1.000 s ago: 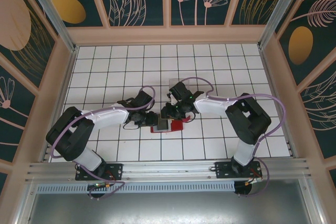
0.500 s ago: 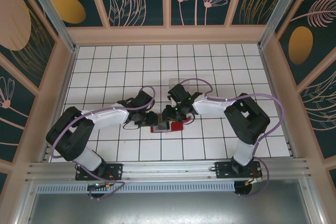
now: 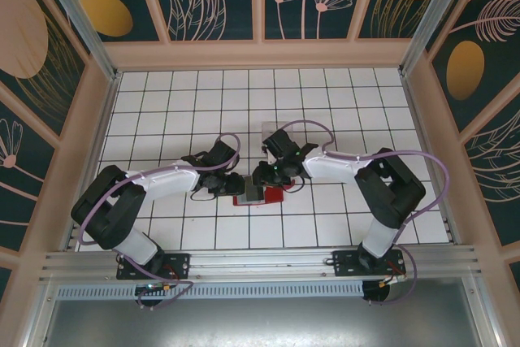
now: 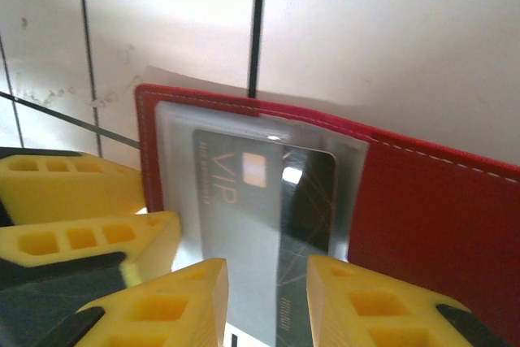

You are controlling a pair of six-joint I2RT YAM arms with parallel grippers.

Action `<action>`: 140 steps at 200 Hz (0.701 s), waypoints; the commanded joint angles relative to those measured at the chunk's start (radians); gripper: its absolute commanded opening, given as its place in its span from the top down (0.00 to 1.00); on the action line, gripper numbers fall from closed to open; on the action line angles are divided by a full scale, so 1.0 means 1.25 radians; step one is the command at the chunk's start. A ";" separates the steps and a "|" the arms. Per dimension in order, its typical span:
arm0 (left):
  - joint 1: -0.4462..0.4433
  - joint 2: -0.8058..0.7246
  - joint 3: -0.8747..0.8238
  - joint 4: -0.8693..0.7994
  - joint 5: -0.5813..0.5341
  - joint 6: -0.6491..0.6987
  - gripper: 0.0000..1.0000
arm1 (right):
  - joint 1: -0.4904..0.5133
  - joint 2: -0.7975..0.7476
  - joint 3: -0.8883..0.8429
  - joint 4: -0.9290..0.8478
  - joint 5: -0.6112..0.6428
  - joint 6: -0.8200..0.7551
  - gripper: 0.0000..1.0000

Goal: Take the credit cards out of the card holder

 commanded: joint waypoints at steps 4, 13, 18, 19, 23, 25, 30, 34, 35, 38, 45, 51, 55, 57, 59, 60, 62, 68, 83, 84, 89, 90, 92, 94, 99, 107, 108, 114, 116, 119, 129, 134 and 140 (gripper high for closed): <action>-0.002 0.013 -0.021 -0.029 -0.030 0.003 0.64 | -0.007 0.000 -0.023 0.015 -0.008 0.005 0.69; -0.003 0.014 -0.022 -0.031 -0.030 0.004 0.64 | -0.009 0.003 -0.028 0.016 -0.004 0.003 0.69; -0.002 0.015 -0.022 -0.031 -0.030 0.004 0.64 | -0.010 0.005 -0.031 0.018 -0.003 0.003 0.69; -0.003 0.015 -0.022 -0.031 -0.030 0.004 0.64 | -0.010 0.005 -0.032 0.019 -0.003 0.003 0.69; -0.002 0.015 -0.022 -0.031 -0.030 0.003 0.64 | -0.010 0.007 -0.034 0.021 -0.003 0.003 0.69; -0.002 0.015 -0.022 -0.031 -0.030 0.003 0.64 | -0.011 0.007 -0.037 0.022 -0.004 0.003 0.69; -0.002 0.015 -0.022 -0.031 -0.030 0.003 0.64 | -0.011 0.009 -0.039 0.026 -0.006 0.003 0.69; -0.002 0.015 -0.021 -0.031 -0.029 0.003 0.64 | -0.012 0.010 -0.042 0.030 -0.008 0.003 0.69; -0.002 0.014 -0.021 -0.031 -0.029 0.003 0.64 | -0.012 0.010 -0.042 0.031 -0.008 0.003 0.69; -0.002 0.014 -0.022 -0.031 -0.029 0.003 0.64 | -0.012 0.012 -0.044 0.034 -0.011 0.003 0.69; -0.003 0.014 -0.021 -0.031 -0.029 0.003 0.64 | -0.013 0.013 -0.049 0.043 -0.020 0.002 0.69; -0.002 0.014 -0.021 -0.031 -0.029 0.003 0.64 | -0.014 0.014 -0.052 0.053 -0.027 0.002 0.69; -0.002 0.014 -0.020 -0.031 -0.029 0.003 0.64 | -0.014 0.015 -0.055 0.059 -0.031 0.001 0.70; -0.003 0.014 -0.019 -0.031 -0.029 0.003 0.64 | -0.015 0.017 -0.055 0.061 -0.034 0.002 0.70; -0.003 0.014 -0.020 -0.031 -0.029 0.003 0.64 | -0.015 0.017 -0.057 0.063 -0.035 0.001 0.70; -0.002 0.014 -0.020 -0.030 -0.028 0.003 0.64 | -0.015 0.018 -0.057 0.065 -0.036 0.002 0.70; -0.003 0.015 -0.020 -0.029 -0.028 0.002 0.64 | -0.015 0.018 -0.057 0.067 -0.038 0.002 0.70; -0.003 0.015 -0.020 -0.028 -0.027 0.004 0.64 | -0.016 0.021 -0.059 0.072 -0.042 0.000 0.70; -0.003 0.016 -0.020 -0.028 -0.025 0.002 0.64 | -0.017 0.025 -0.066 0.087 -0.052 0.002 0.71; -0.003 0.015 -0.020 -0.028 -0.025 0.002 0.64 | -0.017 0.026 -0.067 0.088 -0.053 0.002 0.71; -0.003 0.015 -0.020 -0.028 -0.025 0.003 0.64 | -0.019 0.026 -0.069 0.093 -0.057 0.003 0.71; -0.003 0.015 -0.020 -0.029 -0.025 0.004 0.64 | -0.019 0.025 -0.070 0.095 -0.058 0.003 0.72; -0.002 0.016 -0.020 -0.029 -0.025 0.004 0.64 | -0.019 0.026 -0.072 0.098 -0.059 0.004 0.72; -0.003 0.015 -0.020 -0.029 -0.026 0.004 0.64 | -0.020 0.025 -0.073 0.101 -0.062 0.005 0.72; -0.003 0.015 -0.020 -0.030 -0.027 0.004 0.64 | -0.021 0.026 -0.077 0.108 -0.065 0.006 0.72; -0.002 0.015 -0.019 -0.031 -0.028 0.003 0.64 | -0.023 0.026 -0.085 0.118 -0.073 0.010 0.72; -0.002 0.015 -0.019 -0.031 -0.028 0.003 0.64 | -0.023 0.026 -0.085 0.120 -0.074 0.010 0.72; -0.003 0.015 -0.018 -0.032 -0.029 0.003 0.64 | -0.025 0.025 -0.091 0.128 -0.080 0.012 0.72; -0.003 0.015 -0.018 -0.031 -0.029 0.003 0.64 | -0.025 0.024 -0.093 0.131 -0.081 0.012 0.72; -0.002 0.015 -0.018 -0.031 -0.028 0.002 0.64 | -0.027 0.024 -0.095 0.135 -0.083 0.014 0.72; -0.003 0.015 -0.018 -0.031 -0.029 0.002 0.64 | -0.029 0.023 -0.103 0.146 -0.090 0.016 0.73; -0.002 0.016 -0.019 -0.031 -0.029 0.002 0.64 | -0.031 0.024 -0.107 0.151 -0.093 0.017 0.73; -0.003 0.016 -0.018 -0.032 -0.029 0.002 0.64 | -0.033 0.022 -0.111 0.157 -0.095 0.019 0.74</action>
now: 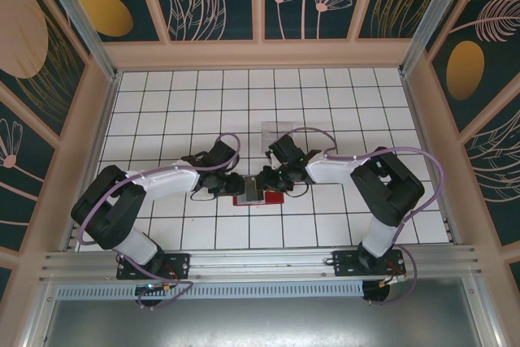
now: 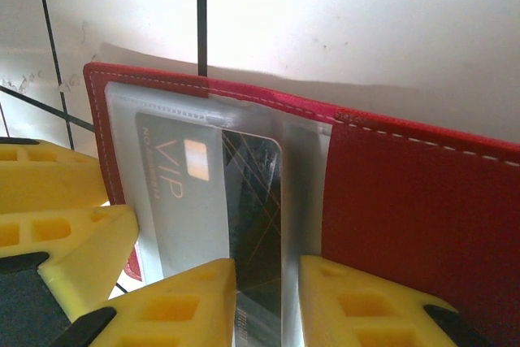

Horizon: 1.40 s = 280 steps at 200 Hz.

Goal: Take the credit cards out of the card holder

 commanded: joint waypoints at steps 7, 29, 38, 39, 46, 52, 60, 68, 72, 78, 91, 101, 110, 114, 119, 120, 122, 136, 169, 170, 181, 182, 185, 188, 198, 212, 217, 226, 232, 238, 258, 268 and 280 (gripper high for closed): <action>-0.003 0.017 -0.017 -0.033 -0.029 0.002 0.64 | -0.011 0.009 -0.032 0.049 -0.033 0.013 0.74; -0.003 0.016 -0.017 -0.034 -0.030 0.002 0.64 | -0.019 0.008 -0.050 0.081 -0.053 0.022 0.76; -0.003 0.016 -0.018 -0.034 -0.031 0.002 0.64 | -0.021 0.009 -0.059 0.096 -0.061 0.026 0.77; -0.003 0.017 -0.018 -0.034 -0.031 0.002 0.64 | -0.022 0.010 -0.059 0.097 -0.062 0.027 0.77; -0.003 0.017 -0.019 -0.034 -0.033 0.001 0.64 | -0.023 0.012 -0.067 0.111 -0.071 0.029 0.77; -0.002 0.018 -0.019 -0.034 -0.033 0.002 0.64 | -0.025 0.013 -0.073 0.121 -0.077 0.032 0.78; -0.003 0.019 -0.020 -0.034 -0.032 0.002 0.64 | -0.027 0.014 -0.078 0.132 -0.081 0.034 0.79; -0.002 0.020 -0.020 -0.034 -0.033 0.001 0.64 | -0.029 0.015 -0.084 0.140 -0.085 0.035 0.80; -0.002 0.020 -0.020 -0.034 -0.032 0.001 0.64 | -0.030 0.014 -0.087 0.143 -0.086 0.037 0.81; -0.002 0.020 -0.020 -0.034 -0.033 0.001 0.64 | -0.032 0.014 -0.091 0.149 -0.089 0.038 0.82; -0.003 0.019 -0.019 -0.033 -0.031 0.002 0.64 | -0.036 0.013 -0.097 0.153 -0.089 0.039 0.84; -0.002 0.018 -0.019 -0.033 -0.033 0.002 0.64 | -0.038 0.011 -0.101 0.154 -0.089 0.039 0.85; -0.003 0.018 -0.018 -0.034 -0.034 0.002 0.64 | -0.040 0.008 -0.106 0.155 -0.088 0.038 0.86; -0.002 0.019 -0.018 -0.035 -0.034 0.003 0.64 | -0.041 0.007 -0.106 0.156 -0.087 0.037 0.87; -0.003 0.019 -0.018 -0.036 -0.035 0.004 0.64 | -0.043 0.005 -0.108 0.156 -0.086 0.036 0.87; -0.003 0.020 -0.018 -0.036 -0.035 0.004 0.64 | -0.043 0.004 -0.109 0.156 -0.086 0.035 0.87; -0.002 0.020 -0.018 -0.037 -0.036 0.004 0.64 | -0.044 0.003 -0.109 0.156 -0.086 0.036 0.88; -0.002 0.021 -0.018 -0.038 -0.035 0.005 0.64 | -0.048 -0.001 -0.115 0.156 -0.086 0.035 0.89; -0.003 0.019 -0.018 -0.040 -0.038 0.007 0.64 | -0.057 -0.012 -0.124 0.138 -0.081 0.021 0.90; -0.002 0.019 -0.018 -0.040 -0.037 0.007 0.64 | -0.057 -0.012 -0.125 0.137 -0.080 0.020 0.90; -0.002 0.020 -0.016 -0.043 -0.039 0.009 0.64 | -0.061 -0.019 -0.129 0.128 -0.078 0.014 0.90; -0.002 0.020 -0.016 -0.043 -0.038 0.009 0.64 | -0.062 -0.019 -0.130 0.127 -0.077 0.014 0.90; -0.002 0.021 -0.016 -0.044 -0.039 0.009 0.64 | -0.063 -0.022 -0.131 0.125 -0.077 0.012 0.90; -0.002 0.021 -0.016 -0.044 -0.038 0.009 0.64 | -0.064 -0.024 -0.132 0.122 -0.075 0.012 0.90; -0.002 0.021 -0.017 -0.044 -0.039 0.010 0.64 | -0.070 -0.031 -0.136 0.113 -0.072 0.006 0.90; -0.003 0.021 -0.017 -0.043 -0.039 0.009 0.64 | -0.076 -0.043 -0.139 0.099 -0.067 -0.001 0.90; -0.003 0.021 -0.016 -0.043 -0.039 0.010 0.64 | -0.078 -0.047 -0.141 0.093 -0.063 -0.003 0.91; -0.003 0.022 -0.014 -0.043 -0.037 0.010 0.64 | -0.082 -0.054 -0.142 0.085 -0.059 -0.006 0.91; -0.002 0.023 -0.013 -0.043 -0.038 0.010 0.64 | -0.083 -0.059 -0.142 0.079 -0.058 -0.009 0.91; -0.002 0.024 -0.013 -0.043 -0.038 0.010 0.64 | -0.085 -0.063 -0.142 0.073 -0.056 -0.012 0.91; -0.002 0.025 -0.011 -0.043 -0.039 0.014 0.64 | -0.088 -0.081 -0.139 0.052 -0.043 -0.023 0.91; -0.003 0.026 -0.010 -0.044 -0.040 0.015 0.65 | -0.090 -0.092 -0.137 0.040 -0.038 -0.030 0.91; -0.003 0.025 -0.008 -0.044 -0.041 0.015 0.65 | -0.091 -0.104 -0.135 0.026 -0.032 -0.037 0.92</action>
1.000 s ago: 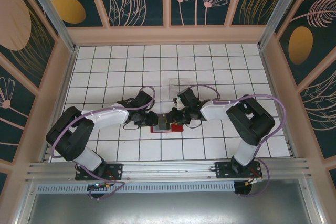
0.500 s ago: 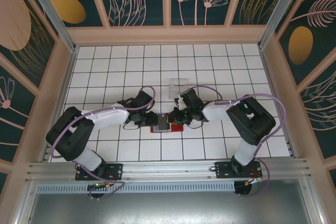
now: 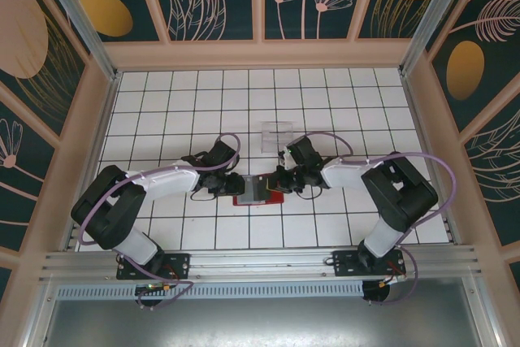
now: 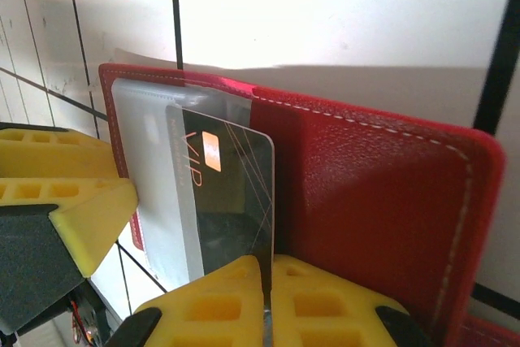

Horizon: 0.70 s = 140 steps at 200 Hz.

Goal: Take the credit cards out of the card holder

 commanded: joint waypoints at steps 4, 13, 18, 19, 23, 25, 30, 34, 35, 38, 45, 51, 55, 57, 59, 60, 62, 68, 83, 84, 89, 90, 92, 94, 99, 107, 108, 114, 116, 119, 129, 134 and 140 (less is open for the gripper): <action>-0.002 0.024 -0.008 -0.044 -0.042 0.014 0.65 | -0.009 -0.034 -0.008 -0.085 0.054 -0.035 0.92; -0.003 0.022 -0.007 -0.044 -0.044 0.015 0.65 | -0.009 -0.043 -0.005 -0.095 0.058 -0.037 0.92; -0.003 0.022 -0.005 -0.044 -0.044 0.016 0.65 | -0.010 -0.049 -0.004 -0.100 0.060 -0.038 0.92; -0.003 0.022 -0.005 -0.044 -0.044 0.016 0.65 | -0.010 -0.050 -0.004 -0.101 0.060 -0.038 0.92; -0.002 0.022 -0.004 -0.044 -0.043 0.016 0.65 | -0.011 -0.054 -0.003 -0.105 0.062 -0.040 0.92; -0.003 0.023 -0.003 -0.045 -0.043 0.015 0.65 | -0.011 -0.056 -0.001 -0.106 0.062 -0.040 0.92; -0.002 0.025 -0.002 -0.045 -0.042 0.017 0.65 | -0.011 -0.061 0.001 -0.111 0.065 -0.041 0.92; -0.002 0.025 -0.002 -0.045 -0.042 0.017 0.65 | -0.011 -0.065 0.002 -0.114 0.067 -0.043 0.92; -0.003 0.026 -0.002 -0.045 -0.042 0.017 0.65 | -0.011 -0.067 0.002 -0.115 0.066 -0.043 0.92; -0.003 0.026 -0.002 -0.044 -0.041 0.017 0.65 | -0.010 -0.069 0.004 -0.118 0.069 -0.044 0.92; -0.003 0.028 -0.001 -0.044 -0.041 0.017 0.65 | -0.012 -0.076 0.008 -0.126 0.072 -0.046 0.92; -0.002 0.028 0.001 -0.044 -0.042 0.018 0.65 | -0.012 -0.082 0.011 -0.131 0.074 -0.048 0.92; -0.002 0.030 0.003 -0.044 -0.041 0.018 0.65 | -0.012 -0.086 0.014 -0.135 0.074 -0.049 0.92; -0.002 0.030 0.003 -0.044 -0.040 0.019 0.65 | -0.012 -0.087 0.015 -0.137 0.074 -0.049 0.92; -0.003 0.030 0.003 -0.044 -0.040 0.019 0.65 | -0.012 -0.088 0.016 -0.139 0.075 -0.049 0.92; -0.003 0.030 0.003 -0.045 -0.040 0.020 0.65 | -0.012 -0.089 0.017 -0.140 0.076 -0.050 0.92; -0.003 0.030 0.004 -0.045 -0.040 0.020 0.65 | -0.012 -0.091 0.019 -0.141 0.076 -0.050 0.93; -0.002 0.030 0.006 -0.046 -0.041 0.021 0.65 | -0.012 -0.097 0.023 -0.146 0.076 -0.051 0.93; -0.002 0.028 0.009 -0.046 -0.043 0.021 0.65 | -0.012 -0.110 0.033 -0.156 0.073 -0.054 0.94; -0.003 0.028 0.009 -0.046 -0.043 0.021 0.65 | -0.012 -0.110 0.034 -0.157 0.072 -0.054 0.94; -0.003 0.029 0.010 -0.047 -0.043 0.022 0.65 | -0.012 -0.115 0.038 -0.160 0.072 -0.055 0.94; -0.003 0.029 0.010 -0.047 -0.042 0.022 0.65 | -0.012 -0.117 0.037 -0.160 0.072 -0.055 0.94; -0.003 0.029 0.010 -0.047 -0.042 0.022 0.65 | -0.012 -0.117 0.039 -0.161 0.072 -0.055 0.94; -0.002 0.029 0.011 -0.046 -0.042 0.022 0.65 | -0.012 -0.119 0.040 -0.163 0.072 -0.055 0.94; -0.002 0.029 0.009 -0.047 -0.042 0.022 0.65 | -0.013 -0.123 0.044 -0.165 0.072 -0.056 0.95; -0.001 0.028 0.009 -0.046 -0.041 0.021 0.65 | -0.012 -0.129 0.049 -0.170 0.072 -0.057 0.95; -0.002 0.027 0.009 -0.046 -0.041 0.022 0.65 | -0.012 -0.131 0.051 -0.171 0.072 -0.058 0.95; -0.002 0.027 0.007 -0.045 -0.041 0.022 0.65 | -0.012 -0.135 0.057 -0.175 0.073 -0.060 0.95; -0.003 0.027 0.007 -0.045 -0.041 0.022 0.65 | -0.012 -0.136 0.058 -0.177 0.073 -0.061 0.95; -0.002 0.027 0.006 -0.045 -0.041 0.022 0.65 | -0.012 -0.139 0.061 -0.180 0.074 -0.062 0.95; -0.002 0.027 0.004 -0.044 -0.042 0.023 0.65 | -0.013 -0.146 0.071 -0.190 0.080 -0.069 0.95; -0.002 0.027 0.003 -0.044 -0.042 0.023 0.65 | -0.012 -0.150 0.076 -0.197 0.084 -0.073 0.95; -0.002 0.027 0.001 -0.043 -0.043 0.023 0.65 | -0.012 -0.153 0.083 -0.206 0.091 -0.081 0.95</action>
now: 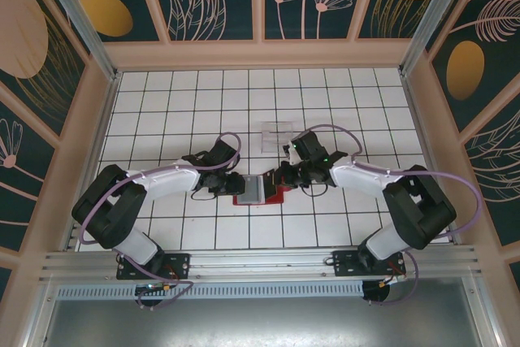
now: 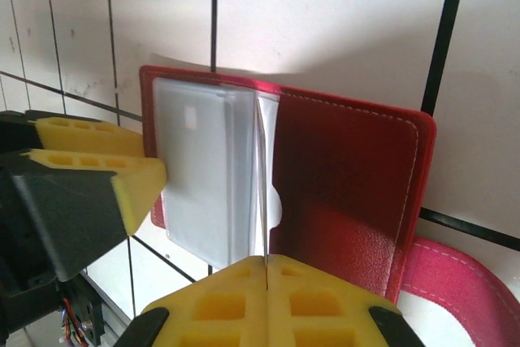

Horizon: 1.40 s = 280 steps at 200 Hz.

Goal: Take the credit cards out of the card holder

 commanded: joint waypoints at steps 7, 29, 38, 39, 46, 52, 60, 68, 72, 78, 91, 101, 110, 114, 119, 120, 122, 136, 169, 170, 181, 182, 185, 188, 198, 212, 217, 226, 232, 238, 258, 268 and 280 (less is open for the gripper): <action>-0.003 0.021 -0.008 -0.040 -0.038 0.016 0.65 | -0.007 -0.037 0.051 -0.061 0.039 -0.044 0.95; -0.003 0.021 -0.012 -0.037 -0.038 0.016 0.65 | -0.008 -0.035 0.100 -0.122 0.090 -0.096 0.95; -0.002 0.022 -0.013 -0.037 -0.038 0.017 0.65 | -0.009 -0.033 0.120 -0.144 0.106 -0.131 0.95; -0.002 0.021 -0.013 -0.037 -0.038 0.017 0.65 | -0.009 -0.034 0.122 -0.147 0.108 -0.135 0.95; -0.003 0.020 -0.013 -0.037 -0.040 0.017 0.65 | -0.008 -0.034 0.140 -0.163 0.121 -0.162 0.96; -0.002 0.020 -0.013 -0.037 -0.041 0.018 0.65 | -0.008 -0.034 0.153 -0.176 0.131 -0.188 0.95; -0.002 0.020 -0.013 -0.038 -0.042 0.019 0.65 | -0.009 -0.035 0.169 -0.195 0.141 -0.228 0.95; -0.002 0.020 -0.012 -0.039 -0.043 0.021 0.65 | -0.009 -0.032 0.189 -0.216 0.150 -0.269 0.95; -0.002 0.020 -0.012 -0.040 -0.043 0.021 0.65 | -0.009 -0.030 0.201 -0.228 0.156 -0.289 0.95; -0.002 0.020 -0.012 -0.042 -0.042 0.022 0.65 | -0.009 -0.024 0.217 -0.250 0.168 -0.323 0.95; -0.003 0.021 -0.011 -0.043 -0.043 0.023 0.65 | -0.010 -0.012 0.254 -0.294 0.193 -0.397 0.95; -0.003 0.020 -0.010 -0.045 -0.043 0.024 0.65 | -0.010 -0.004 0.281 -0.328 0.204 -0.456 0.95; -0.003 0.019 -0.010 -0.046 -0.044 0.025 0.65 | -0.011 0.005 0.304 -0.356 0.213 -0.515 0.95; -0.003 0.018 -0.010 -0.046 -0.044 0.026 0.65 | -0.010 0.010 0.314 -0.369 0.221 -0.538 0.95; -0.002 0.017 -0.011 -0.046 -0.044 0.026 0.65 | -0.011 0.015 0.329 -0.386 0.234 -0.570 0.94; -0.002 0.017 -0.011 -0.046 -0.044 0.026 0.65 | -0.012 0.017 0.332 -0.390 0.237 -0.577 0.95; -0.003 0.017 -0.012 -0.046 -0.044 0.026 0.65 | -0.012 0.019 0.336 -0.396 0.240 -0.595 0.94; -0.003 0.018 -0.012 -0.046 -0.044 0.025 0.65 | -0.010 0.029 0.366 -0.431 0.267 -0.703 0.94; -0.002 0.017 -0.012 -0.047 -0.045 0.025 0.65 | -0.010 0.048 0.434 -0.475 0.294 -0.906 0.94; -0.002 0.017 -0.011 -0.047 -0.045 0.025 0.65 | -0.010 0.049 0.437 -0.476 0.296 -0.913 0.94; -0.002 0.019 -0.010 -0.046 -0.046 0.024 0.65 | -0.010 0.061 0.463 -0.489 0.311 -0.970 0.95; -0.002 0.020 -0.010 -0.046 -0.046 0.024 0.65 | -0.010 0.062 0.465 -0.490 0.312 -0.976 0.95; -0.002 0.021 -0.009 -0.046 -0.045 0.024 0.65 | -0.010 0.066 0.472 -0.493 0.317 -0.991 0.95; -0.002 0.021 -0.009 -0.046 -0.043 0.024 0.65 | -0.011 0.070 0.479 -0.498 0.321 -1.007 0.95; -0.002 0.022 -0.007 -0.047 -0.042 0.024 0.65 | -0.011 0.081 0.503 -0.516 0.331 -1.060 0.97; -0.002 0.021 -0.007 -0.049 -0.045 0.026 0.65 | -0.011 0.094 0.529 -0.533 0.346 -1.120 0.99; -0.003 0.020 -0.007 -0.049 -0.045 0.027 0.65 | -0.011 0.098 0.537 -0.539 0.348 -1.139 1.00; -0.002 0.020 -0.008 -0.049 -0.046 0.027 0.65 | -0.011 0.105 0.551 -0.551 0.346 -1.169 1.00; -0.003 0.021 -0.006 -0.050 -0.047 0.027 0.65 | -0.011 0.113 0.562 -0.557 0.346 -1.190 1.00; -0.002 0.022 -0.006 -0.052 -0.046 0.026 0.65 | -0.011 0.118 0.574 -0.563 0.344 -1.209 1.00; -0.003 0.021 -0.005 -0.050 -0.043 0.026 0.65 | -0.012 0.154 0.622 -0.590 0.343 -1.253 1.00; -0.002 0.019 -0.005 -0.050 -0.044 0.026 0.65 | -0.013 0.177 0.652 -0.610 0.343 -1.268 1.00; -0.003 0.018 -0.006 -0.051 -0.046 0.025 0.65 | -0.018 0.207 0.689 -0.632 0.347 -1.278 1.00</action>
